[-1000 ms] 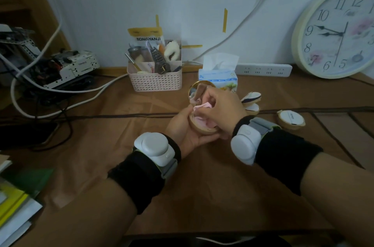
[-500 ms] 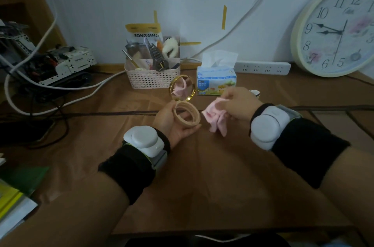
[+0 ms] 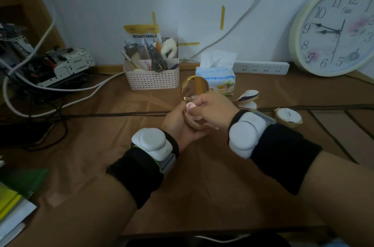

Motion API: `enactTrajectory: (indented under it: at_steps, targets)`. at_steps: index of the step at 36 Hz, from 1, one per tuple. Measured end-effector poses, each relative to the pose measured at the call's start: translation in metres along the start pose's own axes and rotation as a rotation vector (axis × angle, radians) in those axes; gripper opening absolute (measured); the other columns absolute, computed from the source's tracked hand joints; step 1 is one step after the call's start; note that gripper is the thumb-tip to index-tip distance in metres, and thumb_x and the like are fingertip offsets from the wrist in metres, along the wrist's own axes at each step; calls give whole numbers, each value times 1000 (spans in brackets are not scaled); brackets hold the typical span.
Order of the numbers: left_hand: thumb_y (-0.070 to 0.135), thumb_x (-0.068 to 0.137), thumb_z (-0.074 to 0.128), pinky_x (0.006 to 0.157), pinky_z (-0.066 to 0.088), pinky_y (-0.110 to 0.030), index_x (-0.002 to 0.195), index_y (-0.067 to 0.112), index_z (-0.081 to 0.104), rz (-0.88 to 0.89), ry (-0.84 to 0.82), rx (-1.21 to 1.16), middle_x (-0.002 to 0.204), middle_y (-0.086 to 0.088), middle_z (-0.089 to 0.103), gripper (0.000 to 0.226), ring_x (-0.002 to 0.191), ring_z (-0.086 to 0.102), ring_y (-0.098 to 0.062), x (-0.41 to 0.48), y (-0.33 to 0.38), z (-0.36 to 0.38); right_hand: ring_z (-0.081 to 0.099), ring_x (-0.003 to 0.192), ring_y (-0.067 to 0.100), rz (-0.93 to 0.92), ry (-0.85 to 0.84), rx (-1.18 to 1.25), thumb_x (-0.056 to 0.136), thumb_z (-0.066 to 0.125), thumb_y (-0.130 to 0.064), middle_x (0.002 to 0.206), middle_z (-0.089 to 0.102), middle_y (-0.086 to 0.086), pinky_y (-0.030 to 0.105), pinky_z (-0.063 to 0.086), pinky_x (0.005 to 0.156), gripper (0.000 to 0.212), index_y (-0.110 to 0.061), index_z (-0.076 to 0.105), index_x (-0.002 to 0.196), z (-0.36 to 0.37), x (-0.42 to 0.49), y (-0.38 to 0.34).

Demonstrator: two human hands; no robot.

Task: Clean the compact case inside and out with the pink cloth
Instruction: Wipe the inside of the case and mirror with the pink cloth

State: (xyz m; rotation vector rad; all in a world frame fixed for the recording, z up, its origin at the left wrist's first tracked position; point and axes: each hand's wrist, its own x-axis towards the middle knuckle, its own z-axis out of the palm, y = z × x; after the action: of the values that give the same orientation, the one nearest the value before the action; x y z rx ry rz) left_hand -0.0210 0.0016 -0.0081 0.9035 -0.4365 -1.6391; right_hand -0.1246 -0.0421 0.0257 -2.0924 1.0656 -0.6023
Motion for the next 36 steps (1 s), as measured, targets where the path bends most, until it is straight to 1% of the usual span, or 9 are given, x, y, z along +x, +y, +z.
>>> enactTrajectory:
  at_steps: [3,6,8,12,16,21,27,33,36]
  targets:
    - [46,98,17,67,53,-38,130,14,47,-14,43,29,107,-12,64,54,90,62,-26,2,3,-6,55,47,-2,-59,-198,-80,81,63,-24,57,61,-12,22,45,60,7,-26,64,74,-9,-3,-2]
    - [45,97,19,66,53,-36,120,17,52,-15,68,62,102,-11,66,49,84,64,-26,2,2,-11,59,63,15,0,-326,-186,80,61,-14,66,68,1,27,52,69,16,-28,62,71,-21,-3,-2]
    - [44,97,22,71,52,-36,111,18,56,4,73,70,101,-10,66,45,83,65,-26,2,2,-14,60,76,16,-17,-237,-307,80,58,-14,85,71,8,29,50,77,12,-23,64,77,-26,-1,1]
    - [44,97,26,72,52,-40,121,17,55,0,92,71,109,-11,64,46,92,62,-26,2,1,-14,56,83,9,-112,117,-298,82,59,-19,85,64,-7,20,39,77,12,-22,69,85,-24,0,12]
    - [45,96,25,73,52,-40,111,15,59,-21,80,72,105,-12,66,48,93,62,-27,0,-1,-10,58,80,12,-160,70,-346,76,70,-32,89,68,-2,24,44,73,16,-22,71,88,-16,2,21]
    - [46,97,22,75,51,-41,103,16,61,-7,82,94,103,-10,66,49,93,61,-26,0,-2,-8,52,79,16,-195,125,-480,83,57,-25,86,64,3,27,40,74,17,-22,69,95,-10,-3,23]
    - [45,97,22,72,50,-39,102,14,59,-5,150,138,98,-9,67,49,90,61,-23,2,-4,-3,51,75,21,-92,-105,-623,89,48,-28,79,57,9,29,34,65,28,-6,64,82,-10,-10,15]
    - [46,97,24,83,46,-46,128,6,49,-22,133,55,130,-19,54,56,101,58,-29,1,-6,3,46,71,17,44,-262,-388,92,46,-23,76,51,6,23,34,60,24,-9,56,74,-14,-10,6]
    - [45,97,25,96,40,-46,133,5,44,6,111,12,129,-20,53,57,89,56,-28,2,-4,3,43,57,15,172,-202,183,91,47,-12,67,50,7,21,35,51,24,-11,52,67,-13,-8,4]
